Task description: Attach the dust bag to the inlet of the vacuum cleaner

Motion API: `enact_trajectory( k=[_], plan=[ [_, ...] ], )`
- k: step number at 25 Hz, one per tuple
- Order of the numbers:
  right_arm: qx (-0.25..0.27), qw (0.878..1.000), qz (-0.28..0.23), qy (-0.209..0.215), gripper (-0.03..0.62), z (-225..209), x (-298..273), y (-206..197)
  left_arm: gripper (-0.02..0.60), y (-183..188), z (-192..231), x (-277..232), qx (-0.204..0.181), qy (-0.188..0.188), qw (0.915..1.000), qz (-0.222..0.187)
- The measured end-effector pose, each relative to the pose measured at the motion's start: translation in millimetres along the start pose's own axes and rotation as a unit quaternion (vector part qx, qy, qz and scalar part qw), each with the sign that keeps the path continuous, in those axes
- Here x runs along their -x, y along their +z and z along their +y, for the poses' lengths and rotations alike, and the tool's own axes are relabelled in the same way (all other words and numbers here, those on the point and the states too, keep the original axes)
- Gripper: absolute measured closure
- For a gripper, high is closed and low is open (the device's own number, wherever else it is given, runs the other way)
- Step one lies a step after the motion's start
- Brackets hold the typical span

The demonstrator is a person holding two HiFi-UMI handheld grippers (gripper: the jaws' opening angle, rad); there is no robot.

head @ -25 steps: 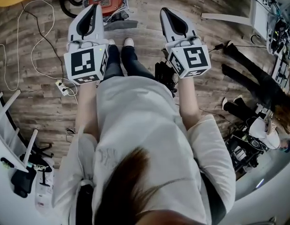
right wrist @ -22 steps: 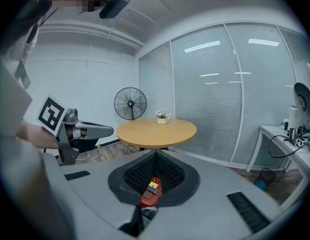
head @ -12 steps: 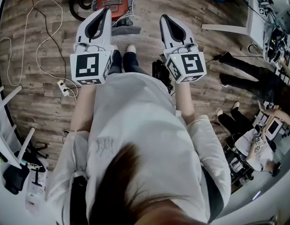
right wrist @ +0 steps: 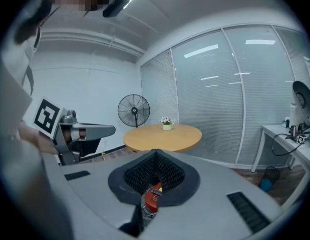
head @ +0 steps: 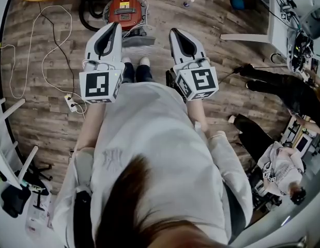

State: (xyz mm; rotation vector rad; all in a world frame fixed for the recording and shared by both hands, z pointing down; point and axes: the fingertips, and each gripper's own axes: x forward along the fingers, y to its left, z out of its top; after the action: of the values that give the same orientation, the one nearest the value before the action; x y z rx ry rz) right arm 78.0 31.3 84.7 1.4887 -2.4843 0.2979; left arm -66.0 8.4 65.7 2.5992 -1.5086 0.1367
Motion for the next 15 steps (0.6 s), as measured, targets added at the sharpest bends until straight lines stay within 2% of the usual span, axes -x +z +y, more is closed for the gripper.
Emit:
enact_trajectory(
  k=[6, 15],
  plan=[
    [0.000, 1.000, -0.004, -0.014, 0.592, -1.2, 11.4, 0.1, 0.565, 6.0, -7.2, 6.7, -0.017, -0.012, 0.9997, -0.012],
    [-0.002, 1.000, -0.010, -0.024, 0.592, -5.5, 12.3, 1.4, 0.565, 7.3, -7.8, 7.5, -0.008, -0.007, 0.9998, -0.019]
  ],
)
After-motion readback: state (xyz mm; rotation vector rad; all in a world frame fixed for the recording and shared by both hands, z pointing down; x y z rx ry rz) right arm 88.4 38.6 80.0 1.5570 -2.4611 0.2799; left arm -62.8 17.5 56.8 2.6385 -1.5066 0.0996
